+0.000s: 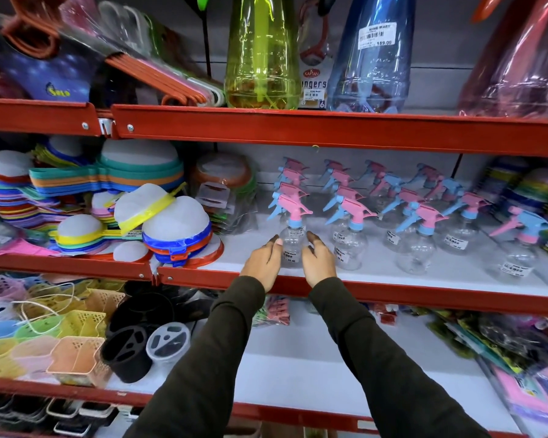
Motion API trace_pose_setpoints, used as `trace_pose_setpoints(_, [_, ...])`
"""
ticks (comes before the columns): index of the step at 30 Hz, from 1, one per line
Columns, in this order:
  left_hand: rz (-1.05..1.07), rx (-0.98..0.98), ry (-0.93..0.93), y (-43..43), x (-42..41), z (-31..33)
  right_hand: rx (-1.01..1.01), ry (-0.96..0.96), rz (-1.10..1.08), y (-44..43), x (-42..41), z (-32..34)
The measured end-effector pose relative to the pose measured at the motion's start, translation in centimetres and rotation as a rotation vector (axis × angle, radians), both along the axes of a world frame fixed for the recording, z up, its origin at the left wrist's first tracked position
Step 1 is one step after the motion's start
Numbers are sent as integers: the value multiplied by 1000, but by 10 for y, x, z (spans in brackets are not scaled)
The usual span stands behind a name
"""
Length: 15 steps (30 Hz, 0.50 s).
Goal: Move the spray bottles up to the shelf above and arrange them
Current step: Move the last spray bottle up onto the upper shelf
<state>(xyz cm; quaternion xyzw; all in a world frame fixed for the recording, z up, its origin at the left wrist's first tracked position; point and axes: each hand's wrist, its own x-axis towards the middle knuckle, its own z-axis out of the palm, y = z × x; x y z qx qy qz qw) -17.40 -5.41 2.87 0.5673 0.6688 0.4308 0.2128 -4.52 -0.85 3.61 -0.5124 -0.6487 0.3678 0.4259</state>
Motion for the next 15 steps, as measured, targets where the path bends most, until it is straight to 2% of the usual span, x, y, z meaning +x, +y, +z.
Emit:
trace_pose_setpoints(5, [-20, 18, -17, -5, 3, 0, -48, 49, 55, 0, 3, 4])
trace_pose_setpoints(15, [-24, 9, 11, -1, 3, -4, -49, 2, 70, -6, 4, 10])
